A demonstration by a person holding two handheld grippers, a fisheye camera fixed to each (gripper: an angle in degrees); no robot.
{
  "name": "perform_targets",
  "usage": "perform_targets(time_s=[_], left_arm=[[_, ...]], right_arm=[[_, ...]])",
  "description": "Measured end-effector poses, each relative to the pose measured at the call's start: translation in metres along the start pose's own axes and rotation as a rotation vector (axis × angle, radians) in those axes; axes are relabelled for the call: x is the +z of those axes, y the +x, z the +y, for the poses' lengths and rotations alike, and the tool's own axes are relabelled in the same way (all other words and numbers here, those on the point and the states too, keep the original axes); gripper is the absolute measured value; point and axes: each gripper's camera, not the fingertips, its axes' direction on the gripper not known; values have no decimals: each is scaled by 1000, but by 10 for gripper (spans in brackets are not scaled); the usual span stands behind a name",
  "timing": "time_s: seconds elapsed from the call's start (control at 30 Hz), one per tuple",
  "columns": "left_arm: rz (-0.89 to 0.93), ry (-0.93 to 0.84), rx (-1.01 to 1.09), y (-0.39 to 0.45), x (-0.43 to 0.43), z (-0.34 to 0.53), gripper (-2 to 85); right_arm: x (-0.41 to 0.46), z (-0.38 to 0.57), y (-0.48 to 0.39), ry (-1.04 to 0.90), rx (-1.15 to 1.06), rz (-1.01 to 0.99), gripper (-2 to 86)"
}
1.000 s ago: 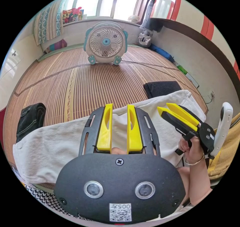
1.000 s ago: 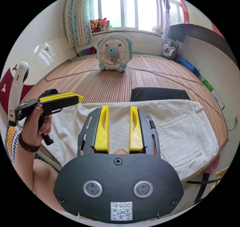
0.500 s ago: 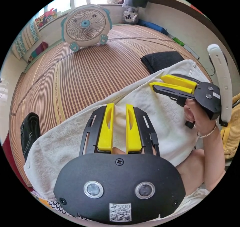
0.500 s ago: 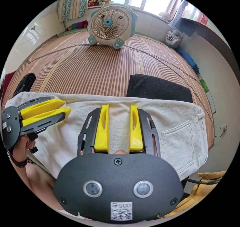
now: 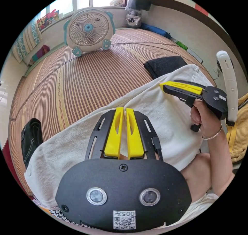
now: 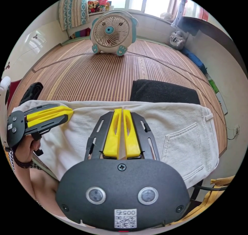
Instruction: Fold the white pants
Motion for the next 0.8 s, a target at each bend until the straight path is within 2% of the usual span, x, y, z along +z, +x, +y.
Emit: perform_targets(time_s=[0.3,0.4,0.47,0.5,0.57,0.63,0.8], left_arm=[[-35,259,-12,10,-45,22,31],[-49,283,-49,6,-39,18,35],[-96,291,-81,3,-32,17,27],[-177,277,-110,1,-29,16,11],[-237,237,-128,-3,-24,13,2],[-162,218,-150,-12,-21,12,-3],[-15,166,-137,-20,-14,11,-5]], right_arm=[[-63,28,2,274,45,55,-16],[-64,28,-2,333,22,107,-16],[-45,19,-5,293,-2,150,-15],[-38,16,-5,265,-10,150,-15],[3,4,-2,85,11,175,-8],[21,-1,3,-2,5,160,0],[18,-2,24,12,74,94,0]])
